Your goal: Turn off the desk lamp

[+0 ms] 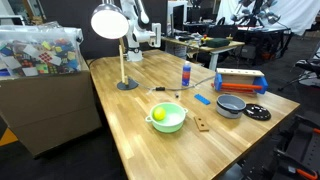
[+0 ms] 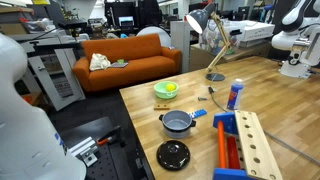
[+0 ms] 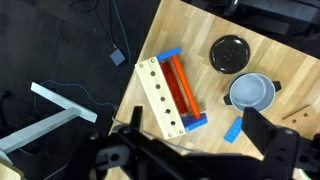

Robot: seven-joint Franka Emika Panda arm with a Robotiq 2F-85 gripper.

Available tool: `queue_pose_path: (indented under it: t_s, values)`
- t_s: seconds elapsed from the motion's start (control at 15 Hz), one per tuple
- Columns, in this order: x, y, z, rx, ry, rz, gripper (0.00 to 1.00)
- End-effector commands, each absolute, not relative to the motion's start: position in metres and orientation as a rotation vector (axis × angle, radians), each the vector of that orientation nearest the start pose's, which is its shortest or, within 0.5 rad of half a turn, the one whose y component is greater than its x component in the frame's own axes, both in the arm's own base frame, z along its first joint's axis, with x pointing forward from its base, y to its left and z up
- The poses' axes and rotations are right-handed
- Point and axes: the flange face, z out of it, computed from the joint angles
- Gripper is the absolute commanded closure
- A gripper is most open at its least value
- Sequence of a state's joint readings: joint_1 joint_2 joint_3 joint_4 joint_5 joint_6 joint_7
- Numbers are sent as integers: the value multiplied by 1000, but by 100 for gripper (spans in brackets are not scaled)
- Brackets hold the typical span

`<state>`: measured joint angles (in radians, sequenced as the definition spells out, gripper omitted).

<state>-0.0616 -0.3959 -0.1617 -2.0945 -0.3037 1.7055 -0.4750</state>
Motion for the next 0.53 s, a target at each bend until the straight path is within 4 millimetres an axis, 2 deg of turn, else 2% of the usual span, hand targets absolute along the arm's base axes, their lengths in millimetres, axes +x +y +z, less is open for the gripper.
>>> queue_pose_path:
  t_s: [0.0,0.13,0.47]
  values:
    - [417,-134,584,-3326,-510,130,0]
    - [426,-122,584,-3322,-509,114,0]
    - [444,-62,588,-3336,-627,88,0]
